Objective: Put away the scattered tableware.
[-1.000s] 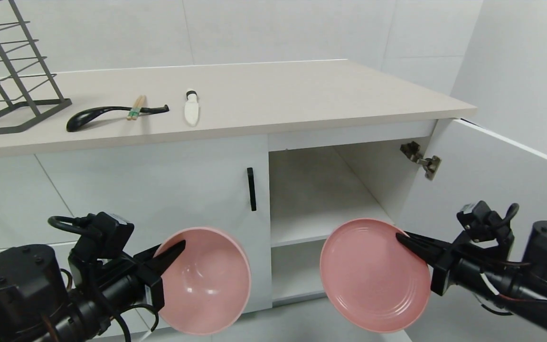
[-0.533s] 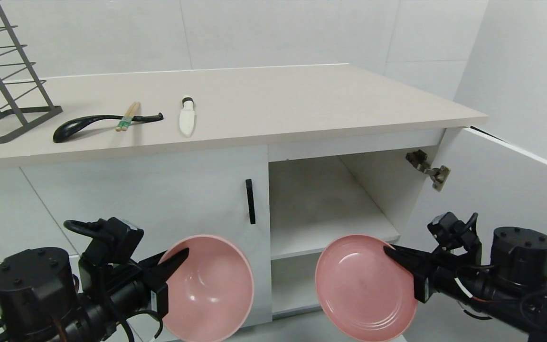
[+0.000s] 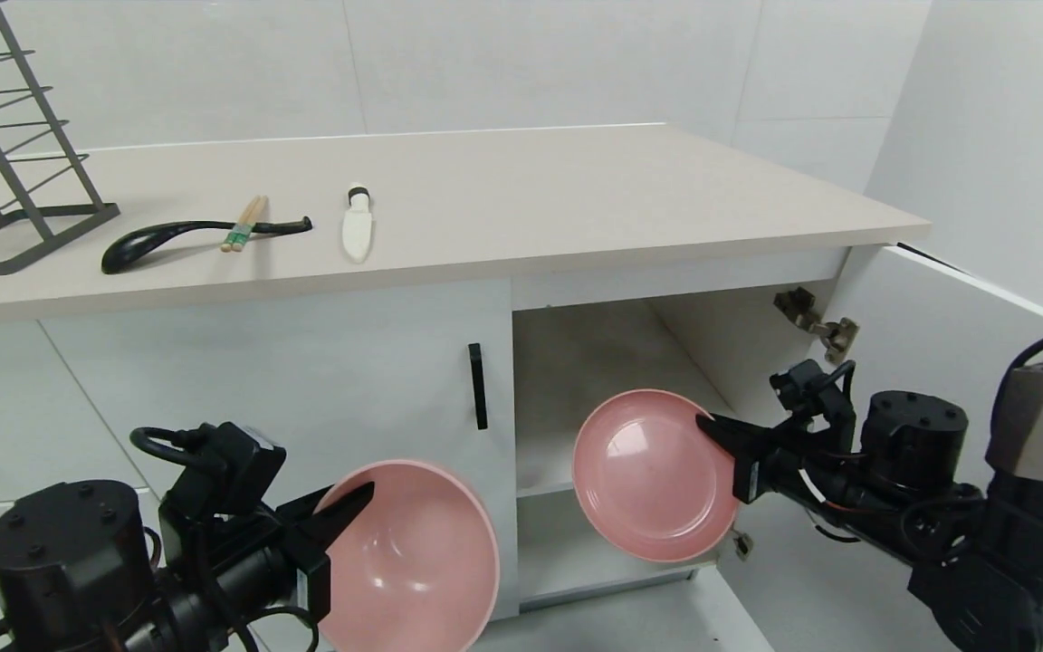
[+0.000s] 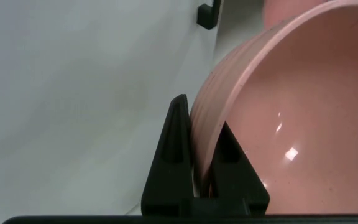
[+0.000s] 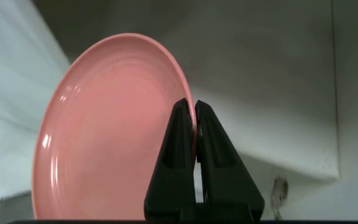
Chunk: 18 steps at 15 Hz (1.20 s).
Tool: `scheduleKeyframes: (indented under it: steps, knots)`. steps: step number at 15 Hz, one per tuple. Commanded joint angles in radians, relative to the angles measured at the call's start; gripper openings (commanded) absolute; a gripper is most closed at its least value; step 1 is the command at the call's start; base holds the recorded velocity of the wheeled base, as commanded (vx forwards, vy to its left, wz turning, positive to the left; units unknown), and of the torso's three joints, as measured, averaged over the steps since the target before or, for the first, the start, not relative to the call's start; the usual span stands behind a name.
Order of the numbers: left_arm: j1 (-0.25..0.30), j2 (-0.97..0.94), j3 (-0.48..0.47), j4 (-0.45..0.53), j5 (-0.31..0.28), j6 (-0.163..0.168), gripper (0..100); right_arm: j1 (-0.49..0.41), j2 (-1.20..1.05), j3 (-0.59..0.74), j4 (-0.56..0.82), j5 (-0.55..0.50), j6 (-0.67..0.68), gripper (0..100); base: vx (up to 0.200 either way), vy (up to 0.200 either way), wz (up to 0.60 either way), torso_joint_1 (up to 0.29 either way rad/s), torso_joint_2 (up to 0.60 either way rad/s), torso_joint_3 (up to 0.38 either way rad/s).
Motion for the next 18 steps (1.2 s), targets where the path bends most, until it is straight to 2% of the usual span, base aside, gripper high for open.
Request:
scheduleKeyframes:
  steps: [1,2,3,5,10,15,18]
  knots:
    - [-0.009,-0.067,0.000,0.092,0.013,-0.002,0,-0.006,0.115,-0.072,-0.002,0.001,0.005,0,0.200,0.000,0.00,0.002,0.01,0.002]
    - [-0.020,-0.117,0.000,0.139,0.010,-0.001,0,-0.012,0.136,-0.084,-0.002,0.001,0.005,0,0.200,0.000,0.00,-0.012,0.00,0.012]
    - [-0.051,-0.167,0.000,0.175,0.008,0.001,0,-0.015,0.156,-0.099,-0.002,0.001,0.006,0,0.000,0.000,0.00,0.000,0.00,0.000]
    - [-0.072,-0.228,0.000,0.225,0.008,0.003,0,-0.028,0.176,-0.131,-0.002,0.001,0.028,0,0.000,0.000,0.00,0.000,0.00,0.000]
    - [-0.068,-0.228,0.000,0.218,0.008,0.003,0,-0.018,0.218,-0.179,-0.002,-0.001,0.121,0,0.000,0.000,0.00,0.000,0.00,0.000]
    - [-0.060,-0.219,-0.002,0.216,0.008,0.003,0,-0.018,0.317,-0.317,-0.002,-0.002,0.121,0,0.000,0.000,0.00,0.000,0.00,0.000]
    - [-0.058,-0.217,-0.003,0.216,0.008,0.003,0,-0.017,0.382,-0.404,-0.002,-0.001,0.170,0,0.000,0.000,0.00,0.000,0.00,0.000]
